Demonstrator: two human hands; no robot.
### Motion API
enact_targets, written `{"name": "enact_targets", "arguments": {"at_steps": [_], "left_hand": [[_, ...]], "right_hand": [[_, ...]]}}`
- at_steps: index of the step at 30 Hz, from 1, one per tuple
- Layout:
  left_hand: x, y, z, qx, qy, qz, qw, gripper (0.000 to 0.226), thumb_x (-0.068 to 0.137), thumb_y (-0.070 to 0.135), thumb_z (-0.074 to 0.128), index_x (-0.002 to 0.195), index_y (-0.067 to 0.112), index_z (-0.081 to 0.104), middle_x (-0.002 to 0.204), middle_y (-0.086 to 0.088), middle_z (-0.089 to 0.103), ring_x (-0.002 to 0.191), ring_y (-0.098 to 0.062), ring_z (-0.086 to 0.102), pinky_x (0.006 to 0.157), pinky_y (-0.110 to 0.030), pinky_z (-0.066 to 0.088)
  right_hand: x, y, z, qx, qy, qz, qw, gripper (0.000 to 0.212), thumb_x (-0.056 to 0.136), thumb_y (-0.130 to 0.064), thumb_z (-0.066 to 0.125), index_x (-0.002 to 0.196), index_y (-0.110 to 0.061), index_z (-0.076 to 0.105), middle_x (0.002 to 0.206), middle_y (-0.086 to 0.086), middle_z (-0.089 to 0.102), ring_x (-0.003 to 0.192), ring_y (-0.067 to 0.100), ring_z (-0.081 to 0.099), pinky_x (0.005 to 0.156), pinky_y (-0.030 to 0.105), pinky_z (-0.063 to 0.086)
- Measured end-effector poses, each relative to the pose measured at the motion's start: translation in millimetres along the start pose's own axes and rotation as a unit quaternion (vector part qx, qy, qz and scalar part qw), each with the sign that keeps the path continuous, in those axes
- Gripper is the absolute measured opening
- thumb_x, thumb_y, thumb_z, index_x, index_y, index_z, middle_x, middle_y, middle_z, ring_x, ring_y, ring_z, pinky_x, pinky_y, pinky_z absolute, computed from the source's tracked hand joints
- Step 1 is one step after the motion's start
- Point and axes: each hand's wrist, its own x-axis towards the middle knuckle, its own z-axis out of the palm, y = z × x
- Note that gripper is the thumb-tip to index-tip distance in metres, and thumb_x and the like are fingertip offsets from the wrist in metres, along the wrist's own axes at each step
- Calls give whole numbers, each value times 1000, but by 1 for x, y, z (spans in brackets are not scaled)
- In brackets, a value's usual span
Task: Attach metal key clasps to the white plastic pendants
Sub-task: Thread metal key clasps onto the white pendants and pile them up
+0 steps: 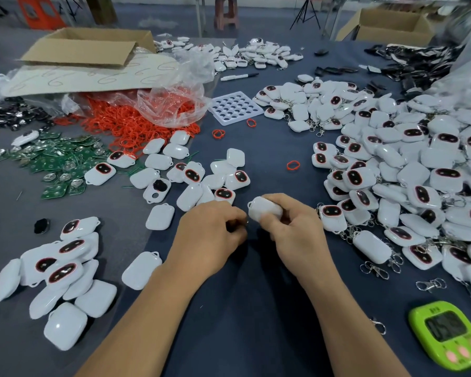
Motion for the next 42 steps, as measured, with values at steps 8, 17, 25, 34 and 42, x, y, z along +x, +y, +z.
{"name": "enact_targets", "arguments": {"at_steps": [8, 17, 25, 34, 42], "left_hand": [[4, -3, -1, -40, -18, -9, 999, 7, 79, 23, 72, 82, 29, 71, 67, 2, 57, 74, -17, 50, 64, -42, 48], [4, -2, -2, -33, -36, -13, 999, 11, 82, 24, 71, 82, 35, 75, 71, 5, 62, 72, -15, 54, 66, -40, 48], [0, -1, 1, 49, -8, -9, 999, 6, 86, 36, 68, 86, 38, 74, 73, 10, 63, 75, -14, 55, 66, -35, 46], [4, -9, -8, -248, -5, -32, 968, 34, 84, 22, 80, 89, 54, 77, 68, 5, 64, 59, -1, 46, 57, -14, 39], [7, -8, -7, -351, -57, -44, 934, 24, 85, 13, 81, 77, 35, 77, 68, 15, 67, 61, 0, 54, 61, -10, 43]], "right_hand": [[-3, 4, 1, -58, 26, -22, 998, 20, 96, -20, 65, 97, -39, 60, 77, -13, 68, 61, 5, 52, 57, 14, 39], [-3, 0, 3, -93, 14, -41, 995, 24, 96, -15, 64, 98, -39, 61, 87, -14, 66, 81, 11, 58, 66, 18, 44], [-3, -3, 0, -122, -22, -49, 991, 21, 96, -13, 62, 95, -34, 68, 83, -22, 65, 76, 4, 57, 64, 11, 39], [3, -7, -10, 146, -44, 32, 988, 21, 82, -15, 57, 91, -23, 75, 81, 20, 67, 49, 15, 41, 46, 25, 36], [-5, -8, -14, 253, -53, 69, 964, 26, 96, 6, 53, 100, -9, 74, 79, 13, 69, 46, 17, 45, 44, 24, 34]]}}
